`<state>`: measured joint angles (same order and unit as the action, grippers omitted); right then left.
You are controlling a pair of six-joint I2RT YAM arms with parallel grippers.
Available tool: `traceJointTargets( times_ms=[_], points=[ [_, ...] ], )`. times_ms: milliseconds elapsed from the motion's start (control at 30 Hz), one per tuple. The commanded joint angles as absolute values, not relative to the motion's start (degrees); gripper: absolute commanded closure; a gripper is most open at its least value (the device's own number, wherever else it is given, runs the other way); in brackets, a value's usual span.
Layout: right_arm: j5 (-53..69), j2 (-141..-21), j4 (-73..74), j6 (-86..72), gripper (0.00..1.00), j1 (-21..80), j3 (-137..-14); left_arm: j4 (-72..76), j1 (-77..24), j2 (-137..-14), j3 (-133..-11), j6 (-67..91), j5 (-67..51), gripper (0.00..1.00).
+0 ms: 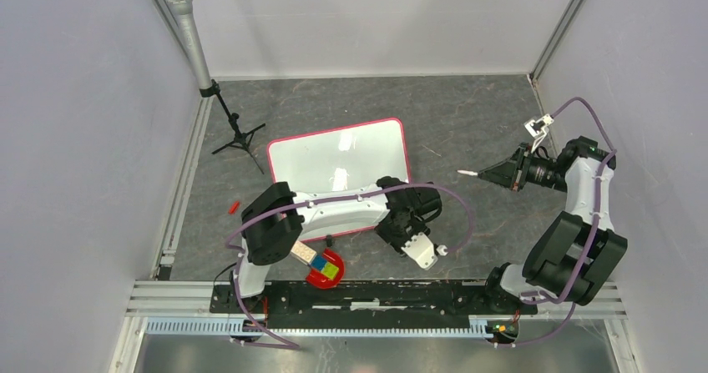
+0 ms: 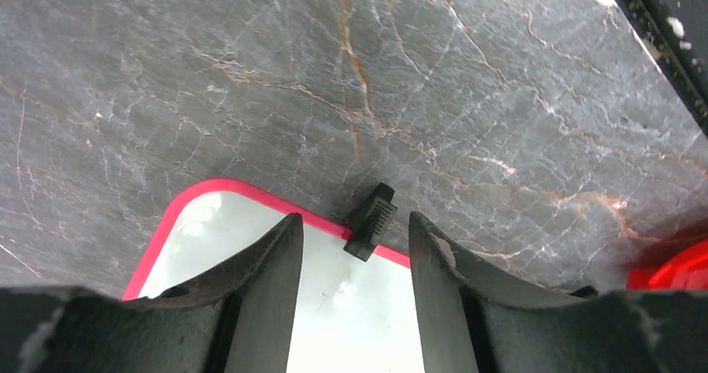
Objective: Write a sentence on the whiteboard
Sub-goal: Move the whiteboard stand to the center of the board.
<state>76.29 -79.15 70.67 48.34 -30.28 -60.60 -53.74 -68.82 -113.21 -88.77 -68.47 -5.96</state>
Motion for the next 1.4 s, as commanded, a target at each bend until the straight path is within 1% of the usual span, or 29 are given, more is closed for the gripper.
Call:
traceJointTargets(
  times_ms=[0, 167, 400, 467, 533, 633, 933, 1133, 1267, 1300, 1367],
  points=[
    [76.3, -77.5, 71.7, 49.9, 1.0, -30.6, -62.3, -57.3, -68.3, -113.5, -87.8, -78.8, -4.9, 0.45],
    [76.3, -77.7, 71.7, 49.9, 1.0, -30.6, -62.7, -57.6, -68.2, -114.8, -87.4, -82.5, -3.7, 0.48],
    [75.3, -77.1, 71.7, 49.9, 1.0, -30.6, -63.0, -56.2, -67.9, -117.6, -87.7, -87.4, -0.5, 0.59],
    [75.3, -77.0, 71.6, 50.0, 1.0, -30.6, -62.9, -56.2, -67.9, -118.3, -88.8, -87.8, -0.7, 0.63],
    [75.4, -77.0, 71.6, 50.0, 1.0, -30.6, -63.0, -56.3, -67.9, -119.0, -89.9, -88.5, -0.8, 0.71],
    [75.4, -77.4, 71.6, 50.1, 1.0, -30.6, -63.0, -56.3, -68.0, -119.9, -91.7, -89.7, -1.7, 0.8],
    [75.3, -77.8, 71.6, 50.4, 1.0, -30.8, -62.9, -58.9, -69.3, -125.8, -103.1, -91.1, -4.4, 0.96],
    [74.9, -77.9, 71.7, 50.6, 1.0, -31.6, -63.2, -61.7, -71.2, -129.7, -109.7, -91.1, -6.3, 0.98],
    [74.5, -77.7, 71.6, 50.8, 1.0, -32.3, -63.5, -61.8, -72.6, -130.8, -110.6, -90.5, -6.9, 0.97],
    [74.4, -77.7, 71.6, 50.9, 1.0, -32.3, -63.5, -61.8, -72.9, -131.0, -110.6, -90.2, -6.9, 0.96],
    [74.4, -77.7, 71.7, 50.9, 1.0, -32.4, -63.5, -61.7, -73.5, -131.2, -110.7, -89.6, -7.2, 0.91]
  ],
)
